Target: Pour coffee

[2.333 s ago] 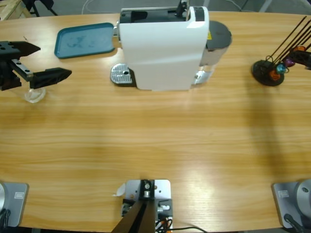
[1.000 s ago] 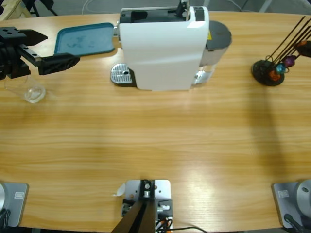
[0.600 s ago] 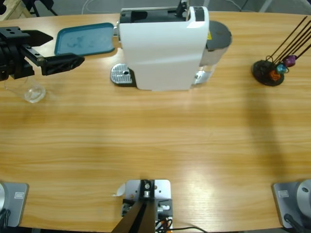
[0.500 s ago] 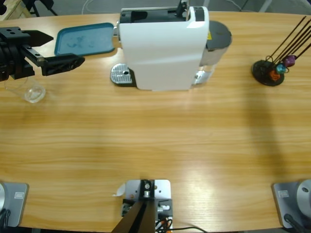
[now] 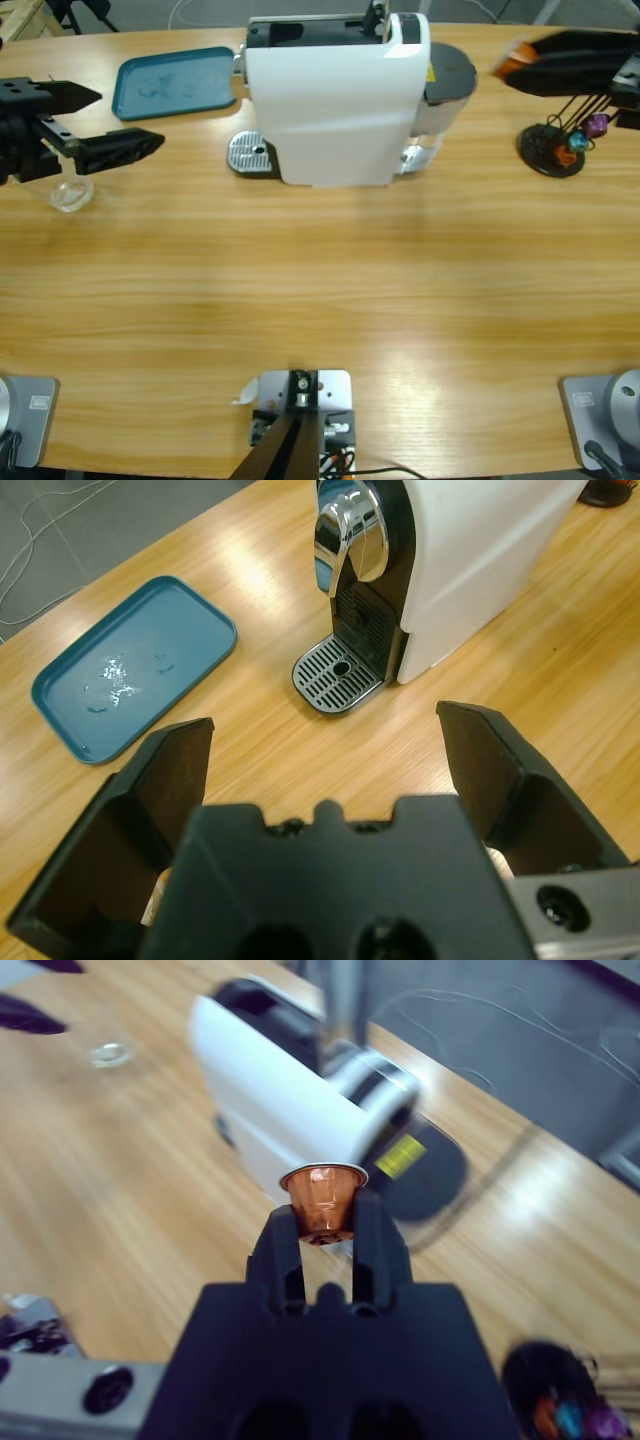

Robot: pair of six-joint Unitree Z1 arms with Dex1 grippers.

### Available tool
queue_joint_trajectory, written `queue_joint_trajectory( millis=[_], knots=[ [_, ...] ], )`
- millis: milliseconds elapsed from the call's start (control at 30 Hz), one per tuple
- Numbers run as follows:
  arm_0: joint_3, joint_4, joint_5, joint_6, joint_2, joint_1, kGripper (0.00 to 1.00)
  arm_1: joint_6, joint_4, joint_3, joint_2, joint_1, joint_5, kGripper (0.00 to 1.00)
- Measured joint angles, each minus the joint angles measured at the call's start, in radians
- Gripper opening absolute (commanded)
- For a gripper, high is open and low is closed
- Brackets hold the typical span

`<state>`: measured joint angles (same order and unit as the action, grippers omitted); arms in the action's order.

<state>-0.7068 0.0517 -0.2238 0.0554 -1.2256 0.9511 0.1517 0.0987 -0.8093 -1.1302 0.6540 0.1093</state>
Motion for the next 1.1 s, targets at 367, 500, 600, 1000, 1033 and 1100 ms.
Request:
queue_joint_trajectory(
  millis=[367,500,600,1000,1033,1100],
  knots=[
    [0.003,0.07,-0.005,0.013,0.1,0.001,1.0,0.078,0.007,-0.33,-0.338,0.232,0.026,0.0],
    [0.003,0.071,-0.015,0.016,0.105,0.001,1.0,0.128,0.008,-0.408,-0.436,0.238,0.026,0.0],
    [0.003,0.071,-0.017,0.021,0.105,0.001,1.0,0.189,0.008,-0.438,-0.484,0.226,0.026,0.0],
    [0.029,0.071,-0.017,0.056,0.106,0.001,1.0,0.25,0.008,-0.532,-0.572,0.093,0.042,0.0],
    [0.034,0.071,-0.017,0.057,0.106,0.001,1.0,0.251,0.008,-0.532,-0.578,0.092,0.044,0.0],
    [0.042,0.071,-0.017,0.058,0.106,0.001,1.0,0.251,0.008,-0.532,-0.587,0.092,0.045,0.0]
  ],
)
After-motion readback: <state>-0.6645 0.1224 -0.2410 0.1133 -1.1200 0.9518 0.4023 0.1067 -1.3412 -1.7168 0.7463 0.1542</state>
